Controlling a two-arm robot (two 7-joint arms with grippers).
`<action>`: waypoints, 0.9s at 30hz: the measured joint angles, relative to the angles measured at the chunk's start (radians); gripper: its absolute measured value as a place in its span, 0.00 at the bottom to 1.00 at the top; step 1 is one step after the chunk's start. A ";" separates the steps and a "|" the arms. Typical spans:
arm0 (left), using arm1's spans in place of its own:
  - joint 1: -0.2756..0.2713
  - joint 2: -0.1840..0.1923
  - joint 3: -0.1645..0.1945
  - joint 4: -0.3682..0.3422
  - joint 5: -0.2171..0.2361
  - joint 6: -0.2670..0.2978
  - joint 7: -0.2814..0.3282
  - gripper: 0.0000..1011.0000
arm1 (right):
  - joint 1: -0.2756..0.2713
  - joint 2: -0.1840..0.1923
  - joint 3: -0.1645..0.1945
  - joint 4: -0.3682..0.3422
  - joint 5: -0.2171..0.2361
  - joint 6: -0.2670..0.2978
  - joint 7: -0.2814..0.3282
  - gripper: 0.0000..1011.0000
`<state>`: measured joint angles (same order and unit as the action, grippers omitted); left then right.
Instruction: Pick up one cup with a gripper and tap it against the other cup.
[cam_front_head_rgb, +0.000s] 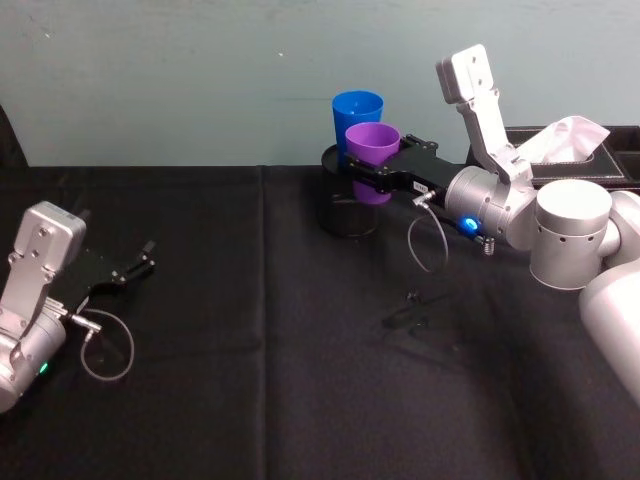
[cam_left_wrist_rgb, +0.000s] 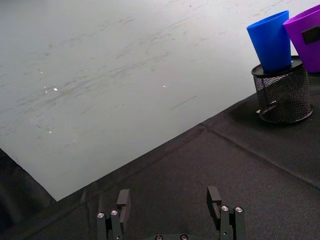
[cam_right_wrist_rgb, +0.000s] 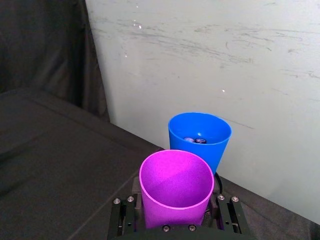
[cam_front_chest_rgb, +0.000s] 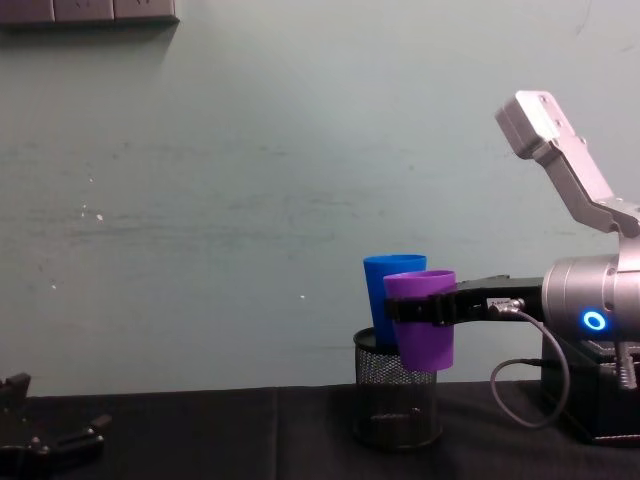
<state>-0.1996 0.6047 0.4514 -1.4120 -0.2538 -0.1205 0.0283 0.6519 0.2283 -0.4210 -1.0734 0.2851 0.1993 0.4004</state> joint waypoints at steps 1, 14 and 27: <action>0.000 0.000 0.000 0.000 0.000 0.000 0.000 0.99 | 0.000 0.000 0.000 0.000 0.000 0.000 0.000 0.73; 0.000 0.000 0.000 0.000 0.000 0.000 0.000 0.99 | 0.000 0.000 0.000 0.000 0.000 0.000 0.000 0.73; 0.000 0.000 0.000 0.000 0.000 0.000 0.000 0.99 | 0.000 0.000 0.000 0.000 0.000 0.000 0.000 0.73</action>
<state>-0.1995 0.6046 0.4514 -1.4120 -0.2539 -0.1205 0.0283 0.6519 0.2283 -0.4210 -1.0735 0.2851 0.1994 0.4004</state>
